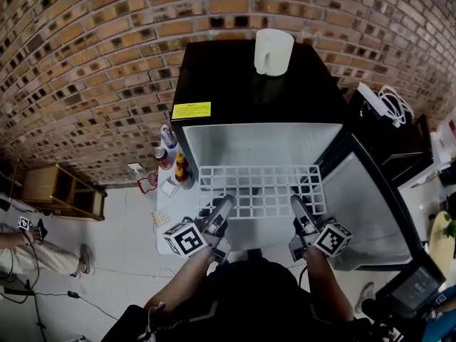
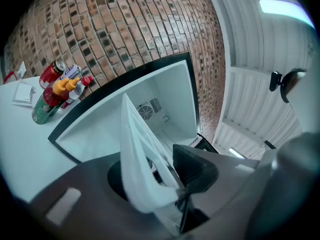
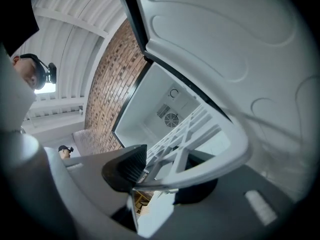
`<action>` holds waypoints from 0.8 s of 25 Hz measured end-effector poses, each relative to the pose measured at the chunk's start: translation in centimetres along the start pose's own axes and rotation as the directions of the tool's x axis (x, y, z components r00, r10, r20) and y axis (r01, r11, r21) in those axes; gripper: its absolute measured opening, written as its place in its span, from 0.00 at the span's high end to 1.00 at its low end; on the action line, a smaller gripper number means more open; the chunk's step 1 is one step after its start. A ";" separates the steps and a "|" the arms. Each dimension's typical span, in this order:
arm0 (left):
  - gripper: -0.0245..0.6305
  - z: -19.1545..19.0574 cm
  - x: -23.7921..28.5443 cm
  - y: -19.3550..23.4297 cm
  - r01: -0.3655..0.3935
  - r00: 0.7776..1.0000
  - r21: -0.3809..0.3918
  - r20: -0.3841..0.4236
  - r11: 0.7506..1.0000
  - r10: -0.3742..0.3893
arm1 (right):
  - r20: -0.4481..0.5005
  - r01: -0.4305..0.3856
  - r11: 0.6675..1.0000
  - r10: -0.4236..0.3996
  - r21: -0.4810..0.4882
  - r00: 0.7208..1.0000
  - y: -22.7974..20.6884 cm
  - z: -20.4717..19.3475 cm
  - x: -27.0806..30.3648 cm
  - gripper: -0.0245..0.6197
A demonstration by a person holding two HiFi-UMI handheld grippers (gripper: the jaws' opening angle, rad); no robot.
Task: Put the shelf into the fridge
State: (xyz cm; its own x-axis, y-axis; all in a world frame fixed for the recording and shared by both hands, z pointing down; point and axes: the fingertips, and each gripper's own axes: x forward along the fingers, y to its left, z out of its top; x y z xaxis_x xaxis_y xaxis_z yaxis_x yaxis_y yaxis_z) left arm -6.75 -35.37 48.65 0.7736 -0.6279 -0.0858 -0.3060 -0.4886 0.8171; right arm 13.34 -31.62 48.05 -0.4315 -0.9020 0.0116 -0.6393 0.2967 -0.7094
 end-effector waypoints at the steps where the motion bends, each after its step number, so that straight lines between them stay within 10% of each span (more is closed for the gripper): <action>1: 0.77 0.0 0.2 0.2 0.000 1.000 -0.001 0.001 1.000 0.000 | 0.000 -0.001 1.000 0.001 0.003 1.000 -0.3 0.0 0.1 0.70; 20: 0.78 0.3 1.9 3.1 -0.047 0.999 -0.075 -0.028 0.996 0.045 | -0.029 0.031 0.999 -0.030 0.025 0.999 -2.8 -0.3 2.6 0.70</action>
State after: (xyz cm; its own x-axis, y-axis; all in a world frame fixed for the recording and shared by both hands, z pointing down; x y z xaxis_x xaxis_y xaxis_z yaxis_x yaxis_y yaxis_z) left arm -6.41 -38.25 50.80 0.7743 -0.6320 -0.0332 -0.2994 -0.4120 0.8606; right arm 13.77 -34.73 50.27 -0.4306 -0.9010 0.0533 -0.6362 0.2611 -0.7260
